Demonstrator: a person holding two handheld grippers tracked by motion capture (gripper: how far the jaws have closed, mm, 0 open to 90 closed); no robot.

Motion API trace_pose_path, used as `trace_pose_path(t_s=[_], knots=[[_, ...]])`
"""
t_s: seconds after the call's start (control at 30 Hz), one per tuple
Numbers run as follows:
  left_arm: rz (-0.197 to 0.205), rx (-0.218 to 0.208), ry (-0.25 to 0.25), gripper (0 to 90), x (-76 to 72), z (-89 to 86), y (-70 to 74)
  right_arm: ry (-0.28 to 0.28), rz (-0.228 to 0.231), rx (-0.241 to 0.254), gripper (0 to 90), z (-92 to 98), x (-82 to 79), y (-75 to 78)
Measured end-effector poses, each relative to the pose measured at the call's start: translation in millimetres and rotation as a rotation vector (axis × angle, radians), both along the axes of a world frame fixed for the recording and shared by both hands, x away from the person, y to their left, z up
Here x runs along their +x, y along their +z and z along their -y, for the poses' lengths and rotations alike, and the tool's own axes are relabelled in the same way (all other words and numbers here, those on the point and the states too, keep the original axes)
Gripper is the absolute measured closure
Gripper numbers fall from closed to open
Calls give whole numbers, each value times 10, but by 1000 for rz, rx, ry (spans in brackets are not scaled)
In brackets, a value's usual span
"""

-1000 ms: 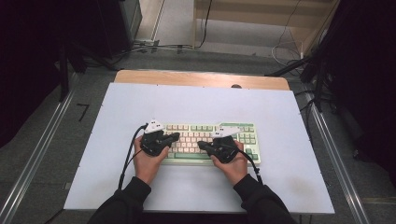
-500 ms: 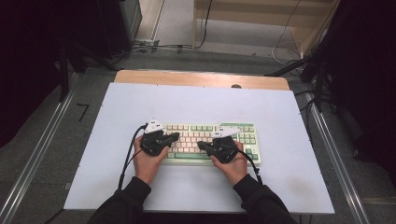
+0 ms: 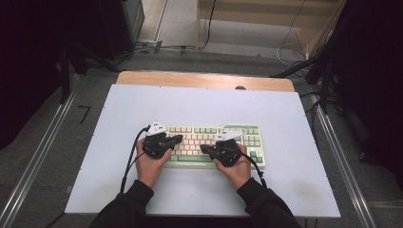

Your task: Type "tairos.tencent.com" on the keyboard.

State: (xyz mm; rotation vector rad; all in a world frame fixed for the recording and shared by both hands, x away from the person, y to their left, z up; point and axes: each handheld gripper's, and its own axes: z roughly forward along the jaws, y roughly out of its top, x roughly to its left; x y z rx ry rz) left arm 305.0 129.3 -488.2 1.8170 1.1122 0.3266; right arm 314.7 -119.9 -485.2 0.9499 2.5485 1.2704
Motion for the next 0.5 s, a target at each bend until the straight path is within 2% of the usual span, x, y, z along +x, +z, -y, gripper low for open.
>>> trace_pose_path(t_s=[0.5], knots=[[1,1,-2,900,-5,3,5,8,-6,-14,881,-35,-7,-45]])
